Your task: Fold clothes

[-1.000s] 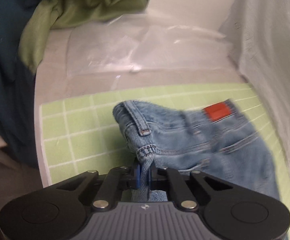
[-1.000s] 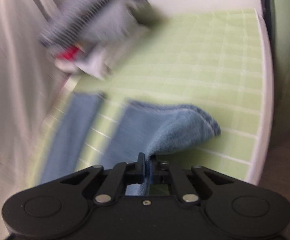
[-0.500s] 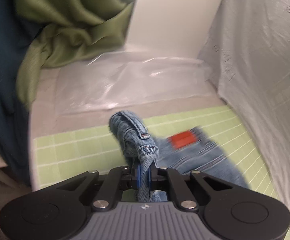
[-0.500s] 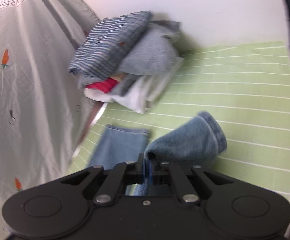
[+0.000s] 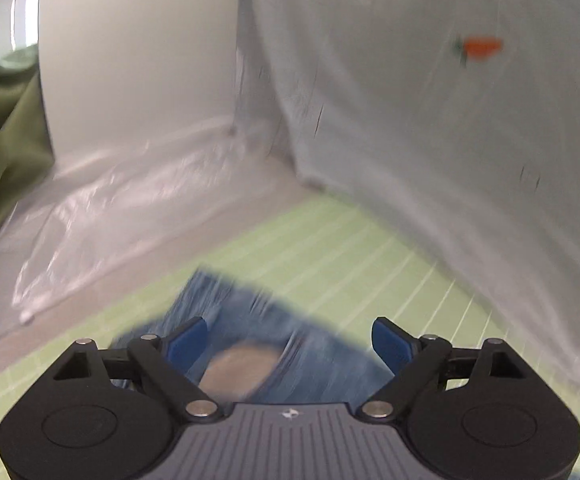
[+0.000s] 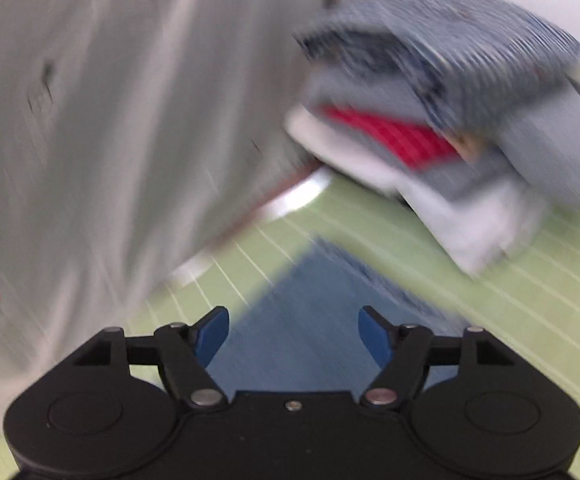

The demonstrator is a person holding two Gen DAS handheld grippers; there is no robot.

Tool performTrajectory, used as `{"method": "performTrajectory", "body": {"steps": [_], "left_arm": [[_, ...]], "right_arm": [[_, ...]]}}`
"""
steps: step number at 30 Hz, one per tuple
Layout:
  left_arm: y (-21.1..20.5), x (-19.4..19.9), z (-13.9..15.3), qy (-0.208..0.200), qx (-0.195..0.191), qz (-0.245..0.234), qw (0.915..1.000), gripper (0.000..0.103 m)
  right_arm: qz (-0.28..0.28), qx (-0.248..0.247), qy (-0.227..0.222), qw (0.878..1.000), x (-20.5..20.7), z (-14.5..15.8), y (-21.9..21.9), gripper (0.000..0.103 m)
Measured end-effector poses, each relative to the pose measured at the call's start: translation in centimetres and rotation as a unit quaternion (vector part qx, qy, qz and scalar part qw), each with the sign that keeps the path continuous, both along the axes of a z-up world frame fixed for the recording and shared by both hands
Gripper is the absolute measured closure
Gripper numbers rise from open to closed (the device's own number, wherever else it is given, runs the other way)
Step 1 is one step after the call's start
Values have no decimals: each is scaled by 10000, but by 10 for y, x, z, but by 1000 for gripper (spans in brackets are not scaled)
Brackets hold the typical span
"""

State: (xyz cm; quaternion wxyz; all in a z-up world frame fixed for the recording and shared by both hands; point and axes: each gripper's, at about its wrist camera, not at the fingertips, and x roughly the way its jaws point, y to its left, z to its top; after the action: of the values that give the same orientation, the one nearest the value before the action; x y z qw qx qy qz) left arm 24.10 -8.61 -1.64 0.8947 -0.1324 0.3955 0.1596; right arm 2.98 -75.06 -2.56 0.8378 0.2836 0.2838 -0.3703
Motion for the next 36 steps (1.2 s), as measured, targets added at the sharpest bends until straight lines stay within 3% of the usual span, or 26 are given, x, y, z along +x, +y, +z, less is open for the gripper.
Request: {"method": "performTrajectory", "body": {"steps": [4, 9, 11, 21, 24, 36], "left_arm": [[3, -25, -32, 598, -92, -3, 9982, 14], [-5, -37, -47, 917, -53, -176, 9956, 13], [-10, -38, -50, 971, -44, -233, 9950, 13], [-24, -45, -55, 1145, -82, -380, 9927, 13], [-27, -46, -56, 1185, -61, -404, 9921, 13], [-34, -48, -52, 1244, 48, -495, 9910, 13]], "right_arm": [[-415, 384, 525, 9970, -37, -38, 6, 31], [-512, 672, 585, 9947, -56, -66, 7, 33], [-473, 673, 620, 9947, -52, -73, 7, 39], [-176, -306, 1193, 9922, -24, -78, 4, 48], [-64, -447, 1242, 9912, -22, -79, 1, 62], [-241, -420, 1037, 9934, -24, -84, -28, 59]]}}
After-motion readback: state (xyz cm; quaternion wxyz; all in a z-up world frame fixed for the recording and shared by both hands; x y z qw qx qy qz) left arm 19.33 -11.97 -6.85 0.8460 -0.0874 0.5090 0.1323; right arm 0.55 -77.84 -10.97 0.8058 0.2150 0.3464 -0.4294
